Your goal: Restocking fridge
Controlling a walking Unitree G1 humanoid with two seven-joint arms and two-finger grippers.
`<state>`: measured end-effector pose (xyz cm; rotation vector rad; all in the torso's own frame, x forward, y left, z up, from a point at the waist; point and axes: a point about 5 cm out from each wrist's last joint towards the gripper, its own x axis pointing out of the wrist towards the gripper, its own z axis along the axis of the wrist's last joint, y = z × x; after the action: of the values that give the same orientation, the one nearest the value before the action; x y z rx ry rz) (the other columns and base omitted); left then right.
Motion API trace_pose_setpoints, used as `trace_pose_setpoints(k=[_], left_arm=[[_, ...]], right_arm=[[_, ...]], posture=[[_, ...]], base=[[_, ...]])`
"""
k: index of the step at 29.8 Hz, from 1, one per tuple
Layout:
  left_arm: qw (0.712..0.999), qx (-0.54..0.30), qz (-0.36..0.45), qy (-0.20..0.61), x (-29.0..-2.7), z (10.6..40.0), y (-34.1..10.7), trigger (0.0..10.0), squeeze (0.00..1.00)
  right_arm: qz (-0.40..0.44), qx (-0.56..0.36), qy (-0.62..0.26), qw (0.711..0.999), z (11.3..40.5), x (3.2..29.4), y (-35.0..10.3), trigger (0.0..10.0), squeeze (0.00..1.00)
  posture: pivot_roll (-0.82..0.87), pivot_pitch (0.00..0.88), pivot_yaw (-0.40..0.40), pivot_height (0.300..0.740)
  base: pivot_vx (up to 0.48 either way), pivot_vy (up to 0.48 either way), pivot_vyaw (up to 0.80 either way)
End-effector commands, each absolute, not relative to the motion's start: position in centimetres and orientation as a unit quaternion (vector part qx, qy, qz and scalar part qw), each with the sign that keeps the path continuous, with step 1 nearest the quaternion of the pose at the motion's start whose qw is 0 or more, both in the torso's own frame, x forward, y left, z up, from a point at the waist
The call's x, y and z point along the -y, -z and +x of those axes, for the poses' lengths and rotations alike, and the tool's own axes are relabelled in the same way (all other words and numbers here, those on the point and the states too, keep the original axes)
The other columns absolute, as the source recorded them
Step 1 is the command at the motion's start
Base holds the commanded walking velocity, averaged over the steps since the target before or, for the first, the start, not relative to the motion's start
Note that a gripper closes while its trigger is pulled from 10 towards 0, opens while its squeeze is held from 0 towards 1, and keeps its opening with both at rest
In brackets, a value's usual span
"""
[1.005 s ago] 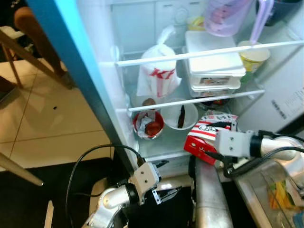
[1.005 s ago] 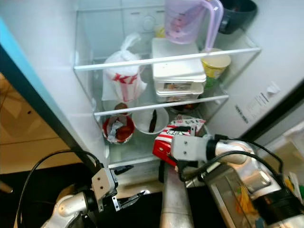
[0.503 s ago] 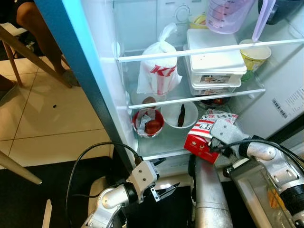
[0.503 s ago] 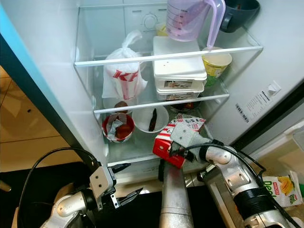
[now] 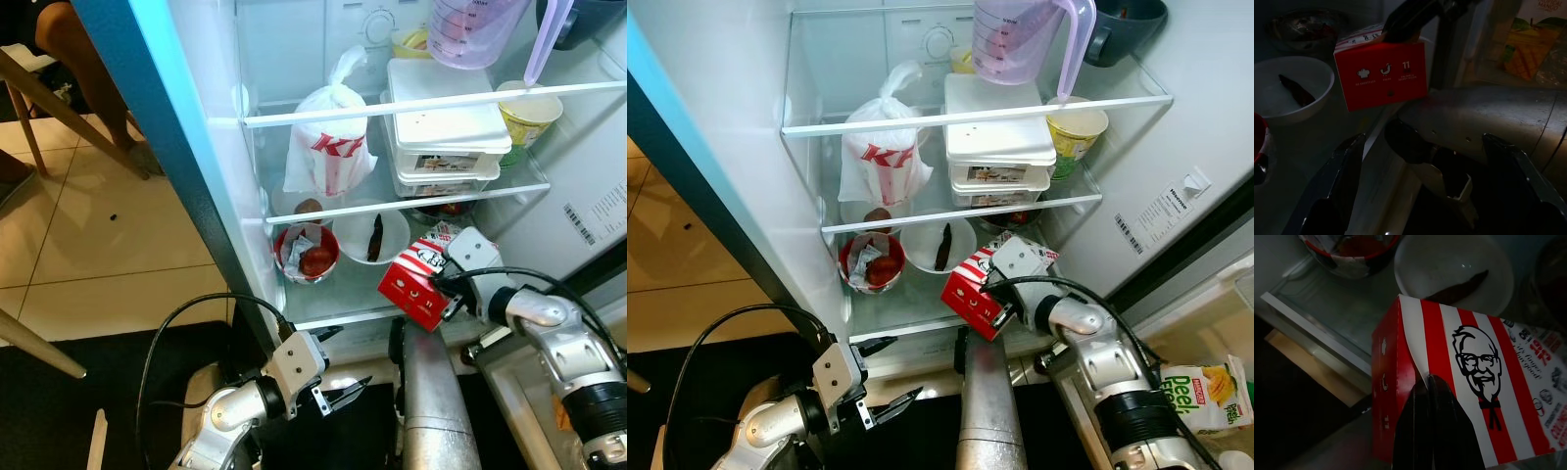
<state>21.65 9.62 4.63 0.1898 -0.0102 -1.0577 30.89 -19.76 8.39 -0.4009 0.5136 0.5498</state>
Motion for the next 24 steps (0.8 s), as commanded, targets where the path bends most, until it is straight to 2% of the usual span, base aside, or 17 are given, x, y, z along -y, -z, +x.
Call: trace_pose_setpoints(k=[1,4,11,21,22,24], left_arm=[[0.86,-0.003,0.078,0.504,-9.3,21.2,-4.2,10.0,0.0],[0.859,-0.004,0.078,0.505,-9.3,21.2,-4.2,10.0,0.0],[0.859,-0.004,0.078,0.506,-9.3,21.2,-4.2,10.0,0.0],[0.859,-0.003,0.079,0.505,-9.3,21.3,-4.2,10.0,0.0],[0.859,-0.003,0.079,0.505,-9.3,21.3,-4.2,10.0,0.0],[0.859,-0.003,0.079,0.505,-9.3,21.3,-4.2,10.0,0.0]], right_arm=[[-0.181,-0.287,-0.265,0.903,29.8,19.1,-6.4,0.0,0.0],[-0.172,-0.29,-0.252,0.907,29.8,17.5,-5.4,0.0,0.0],[-0.156,-0.285,-0.227,0.918,30.4,16.7,-5.4,0.0,0.0],[-0.175,-0.27,-0.14,0.936,31.8,18.0,-6.3,0.0,0.0],[-0.174,-0.259,-0.119,0.943,32.2,18.3,-6.7,0.4,0.0],[-0.173,-0.251,-0.106,0.946,32.5,18.5,-7.0,0.4,0.0]], posture=[[-0.1,0.226,0.015,0.3],[-0.1,0.226,0.016,0.3],[-0.1,0.226,0.016,0.3],[-0.1,0.224,0.011,0.3],[-0.1,0.224,0.011,0.3],[-0.1,0.224,0.011,0.3]], base=[[0.0,0.0,0.0],[0.0,0.0,0.0],[0.0,0.0,0.0],[0.0,0.0,0.0],[0.0,0.0,0.0],[0.0,0.0,0.0]])
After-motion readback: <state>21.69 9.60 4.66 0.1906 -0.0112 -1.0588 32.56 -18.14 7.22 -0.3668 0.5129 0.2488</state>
